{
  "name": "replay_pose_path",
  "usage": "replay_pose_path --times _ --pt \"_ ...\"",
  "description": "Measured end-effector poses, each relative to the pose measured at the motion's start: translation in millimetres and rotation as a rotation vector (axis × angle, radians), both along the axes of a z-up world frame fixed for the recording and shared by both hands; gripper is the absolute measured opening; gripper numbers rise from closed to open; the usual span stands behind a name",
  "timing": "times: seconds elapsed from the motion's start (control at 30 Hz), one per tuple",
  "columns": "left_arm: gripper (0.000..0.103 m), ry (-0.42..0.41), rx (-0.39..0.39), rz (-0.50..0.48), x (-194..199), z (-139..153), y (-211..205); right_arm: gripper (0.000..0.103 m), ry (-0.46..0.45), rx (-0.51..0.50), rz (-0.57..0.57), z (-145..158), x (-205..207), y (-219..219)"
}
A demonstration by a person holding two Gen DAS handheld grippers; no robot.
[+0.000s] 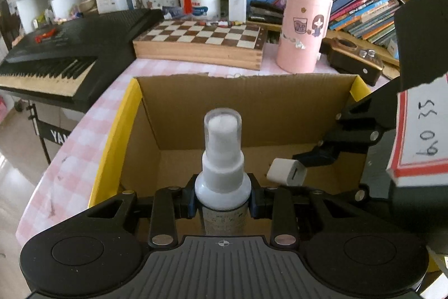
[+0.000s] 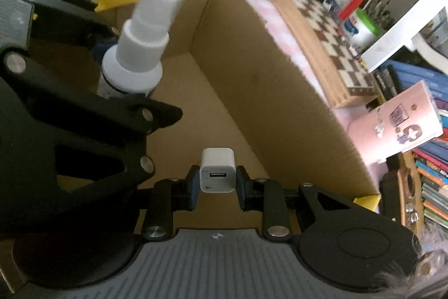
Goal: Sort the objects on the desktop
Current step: 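Lower both held items into the yellow box and open both grippers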
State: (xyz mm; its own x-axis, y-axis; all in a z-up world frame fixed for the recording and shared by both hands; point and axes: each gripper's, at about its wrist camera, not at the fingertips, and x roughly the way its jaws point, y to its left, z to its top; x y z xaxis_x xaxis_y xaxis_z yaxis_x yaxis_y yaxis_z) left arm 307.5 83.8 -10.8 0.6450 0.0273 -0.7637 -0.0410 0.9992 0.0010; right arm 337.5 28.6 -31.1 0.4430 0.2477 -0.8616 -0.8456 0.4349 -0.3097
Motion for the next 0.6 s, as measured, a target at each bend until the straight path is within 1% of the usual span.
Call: replay_pose_path --times 0.1,0.17,0.2,0.23,0.33,0.47,0.53,0.6 --pt "0.032 -0.007 -0.004 0.01 0.3 1.3 1.2 0.025 0.002 0.005 -0.005 0.7 -1.4 -1.6" --pt "0.034 -0.012 -0.005 0.013 0.5 2.2 1.4 0.025 -0.013 0.01 -0.014 2.2 -3.0 -2.5" --pt "0.034 -0.012 -0.006 0.011 0.3 2.3 1.4 0.027 -0.021 0.016 -0.015 2.7 -2.5 -2.1" --pt "0.035 -0.015 -0.003 0.013 -0.1 3.0 1.3 0.033 -0.03 0.024 -0.017 4.1 -3.2 -2.6" --pt "0.044 -0.038 0.019 0.022 -4.8 8.0 0.3 0.038 -0.039 0.056 -0.037 10.1 -1.3 -5.4" --pt "0.057 -0.127 0.016 0.041 -21.6 27.6 0.9 0.041 -0.054 0.135 -0.079 27.5 -6.3 -17.0" --pt "0.062 -0.168 0.017 0.043 -30.5 37.7 0.4 0.047 -0.071 0.189 -0.102 38.5 -8.8 -24.6" --pt "0.064 -0.215 0.018 0.047 -42.0 48.9 -0.4 0.047 -0.093 0.247 -0.128 49.7 -14.5 -34.0"
